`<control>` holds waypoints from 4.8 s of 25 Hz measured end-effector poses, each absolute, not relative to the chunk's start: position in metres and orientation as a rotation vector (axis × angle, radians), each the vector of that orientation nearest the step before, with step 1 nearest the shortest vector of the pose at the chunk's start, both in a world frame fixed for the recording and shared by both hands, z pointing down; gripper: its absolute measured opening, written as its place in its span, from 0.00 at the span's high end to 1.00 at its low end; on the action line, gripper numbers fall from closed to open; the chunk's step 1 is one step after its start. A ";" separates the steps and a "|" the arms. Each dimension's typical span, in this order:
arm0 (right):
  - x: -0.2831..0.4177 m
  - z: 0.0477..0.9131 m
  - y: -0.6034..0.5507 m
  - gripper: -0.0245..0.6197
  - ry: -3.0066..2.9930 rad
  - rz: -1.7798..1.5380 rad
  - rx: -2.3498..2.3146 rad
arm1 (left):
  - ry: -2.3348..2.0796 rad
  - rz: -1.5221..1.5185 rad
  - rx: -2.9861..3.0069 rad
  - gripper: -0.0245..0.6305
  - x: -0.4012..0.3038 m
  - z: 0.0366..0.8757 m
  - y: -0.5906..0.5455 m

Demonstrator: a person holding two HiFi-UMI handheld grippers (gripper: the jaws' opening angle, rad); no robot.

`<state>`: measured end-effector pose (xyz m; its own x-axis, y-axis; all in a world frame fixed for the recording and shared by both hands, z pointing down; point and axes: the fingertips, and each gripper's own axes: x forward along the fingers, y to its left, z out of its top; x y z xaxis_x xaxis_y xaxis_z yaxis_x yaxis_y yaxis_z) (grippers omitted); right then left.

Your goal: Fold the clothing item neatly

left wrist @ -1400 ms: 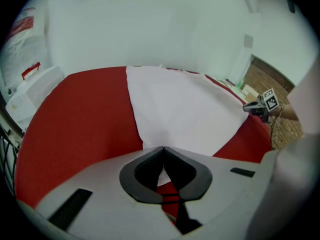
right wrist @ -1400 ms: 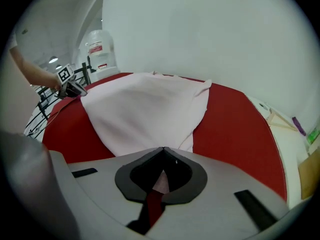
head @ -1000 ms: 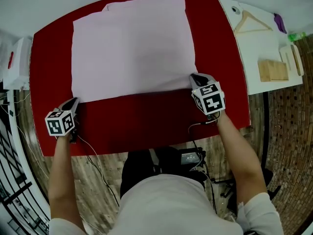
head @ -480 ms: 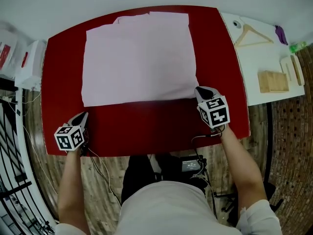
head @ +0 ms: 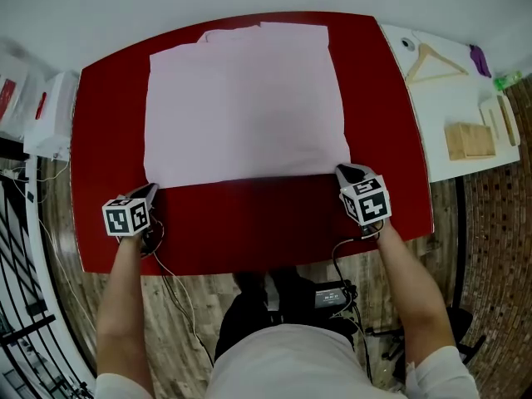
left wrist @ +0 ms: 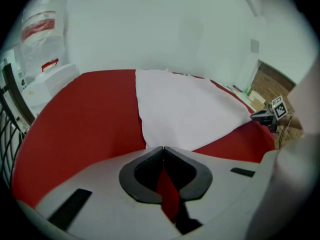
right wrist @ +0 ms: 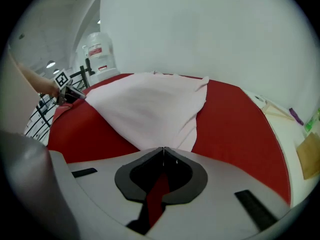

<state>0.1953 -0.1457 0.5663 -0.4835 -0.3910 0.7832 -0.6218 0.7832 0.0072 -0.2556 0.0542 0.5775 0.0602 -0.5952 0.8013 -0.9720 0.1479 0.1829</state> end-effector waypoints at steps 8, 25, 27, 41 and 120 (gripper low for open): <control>0.210 0.567 -0.154 0.94 -2.147 0.461 0.818 | -1.591 0.483 1.555 0.94 -0.260 0.585 0.068; 0.208 0.491 -0.116 0.94 -2.233 0.444 0.943 | -1.474 0.092 1.808 0.95 -0.185 0.490 0.107; 0.206 0.478 -0.109 0.94 -2.260 0.434 0.966 | -1.467 0.070 1.834 0.95 -0.174 0.480 0.113; 0.165 0.405 -0.030 0.94 -2.438 0.381 0.976 | -1.425 -0.120 1.961 0.95 -0.132 0.417 0.162; 0.162 0.278 0.280 0.94 -2.752 0.448 0.737 | -1.250 -0.156 2.255 0.95 0.049 0.304 0.401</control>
